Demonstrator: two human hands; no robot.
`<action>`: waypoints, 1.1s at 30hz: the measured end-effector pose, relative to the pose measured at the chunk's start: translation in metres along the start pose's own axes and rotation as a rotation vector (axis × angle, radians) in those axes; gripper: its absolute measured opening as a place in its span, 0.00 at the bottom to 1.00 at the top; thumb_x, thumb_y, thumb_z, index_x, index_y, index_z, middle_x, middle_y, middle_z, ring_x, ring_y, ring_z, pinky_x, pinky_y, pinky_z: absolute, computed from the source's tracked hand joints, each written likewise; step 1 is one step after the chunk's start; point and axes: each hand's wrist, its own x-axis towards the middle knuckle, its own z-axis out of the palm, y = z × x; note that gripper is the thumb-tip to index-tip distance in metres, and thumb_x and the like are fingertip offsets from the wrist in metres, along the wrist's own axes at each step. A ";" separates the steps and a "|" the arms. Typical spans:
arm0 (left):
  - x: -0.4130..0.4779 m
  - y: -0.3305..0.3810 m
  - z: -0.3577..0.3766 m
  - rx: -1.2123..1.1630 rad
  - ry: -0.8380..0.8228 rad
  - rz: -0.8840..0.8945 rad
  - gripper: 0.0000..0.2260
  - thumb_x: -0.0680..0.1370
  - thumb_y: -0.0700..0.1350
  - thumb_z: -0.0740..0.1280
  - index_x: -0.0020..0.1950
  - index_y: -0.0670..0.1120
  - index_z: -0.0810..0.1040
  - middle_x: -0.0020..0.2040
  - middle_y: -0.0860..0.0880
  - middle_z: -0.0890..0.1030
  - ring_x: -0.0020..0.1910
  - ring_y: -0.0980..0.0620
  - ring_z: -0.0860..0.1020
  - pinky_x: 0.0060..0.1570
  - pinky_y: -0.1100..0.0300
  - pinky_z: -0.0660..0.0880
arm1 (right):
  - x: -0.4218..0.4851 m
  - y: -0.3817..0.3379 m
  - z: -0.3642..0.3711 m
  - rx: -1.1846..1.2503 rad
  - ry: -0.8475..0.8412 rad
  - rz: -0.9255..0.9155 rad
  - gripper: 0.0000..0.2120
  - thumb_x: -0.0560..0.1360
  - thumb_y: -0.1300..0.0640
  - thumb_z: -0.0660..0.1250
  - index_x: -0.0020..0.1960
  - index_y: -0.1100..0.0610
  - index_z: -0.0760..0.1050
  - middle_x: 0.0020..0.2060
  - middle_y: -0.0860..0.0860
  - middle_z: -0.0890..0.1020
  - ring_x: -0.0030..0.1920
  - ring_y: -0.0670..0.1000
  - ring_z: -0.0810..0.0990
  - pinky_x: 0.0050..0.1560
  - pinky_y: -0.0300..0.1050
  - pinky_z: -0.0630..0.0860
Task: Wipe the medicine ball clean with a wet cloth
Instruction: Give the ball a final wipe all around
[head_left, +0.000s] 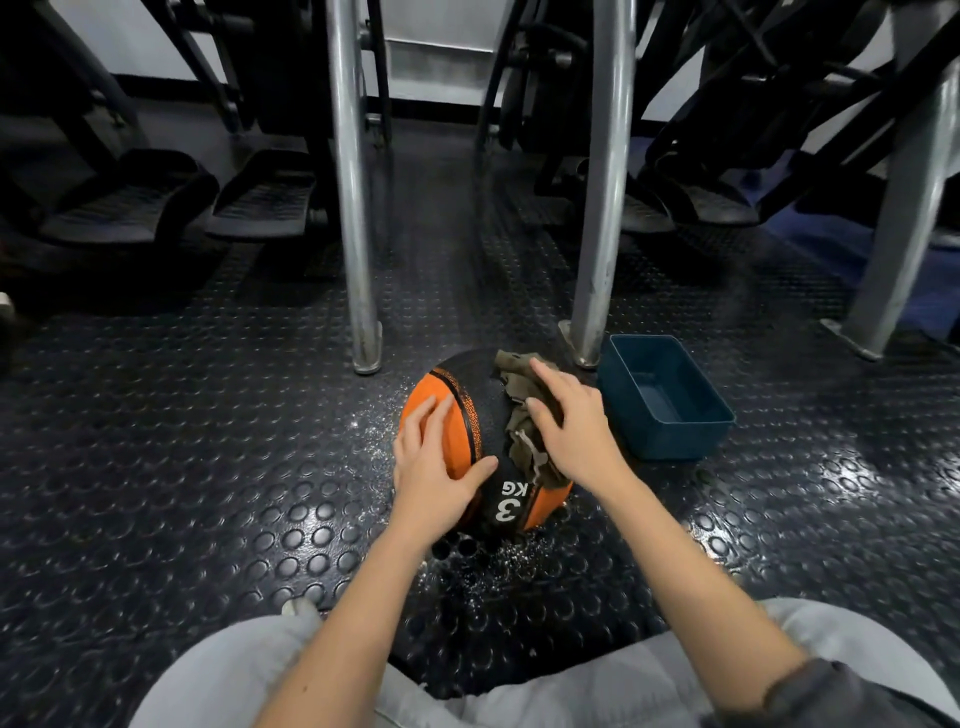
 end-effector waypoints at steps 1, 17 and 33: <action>0.000 0.000 0.000 -0.001 -0.002 -0.002 0.35 0.71 0.53 0.73 0.74 0.54 0.59 0.72 0.55 0.56 0.70 0.57 0.53 0.72 0.47 0.55 | -0.003 0.003 0.002 -0.008 -0.034 0.009 0.23 0.80 0.55 0.59 0.74 0.48 0.61 0.70 0.48 0.68 0.69 0.52 0.62 0.70 0.49 0.58; 0.008 0.026 0.001 0.172 -0.074 0.065 0.30 0.75 0.53 0.68 0.74 0.53 0.60 0.73 0.53 0.57 0.72 0.49 0.54 0.72 0.45 0.54 | -0.004 0.012 -0.015 0.277 0.282 0.177 0.15 0.74 0.68 0.67 0.59 0.58 0.78 0.51 0.46 0.77 0.53 0.44 0.74 0.54 0.29 0.67; 0.008 0.032 0.018 0.267 -0.140 0.005 0.33 0.75 0.53 0.69 0.75 0.59 0.55 0.76 0.54 0.51 0.73 0.51 0.49 0.71 0.41 0.54 | -0.014 0.031 -0.030 0.252 0.202 0.297 0.17 0.76 0.68 0.64 0.62 0.56 0.76 0.52 0.46 0.75 0.54 0.45 0.72 0.56 0.36 0.67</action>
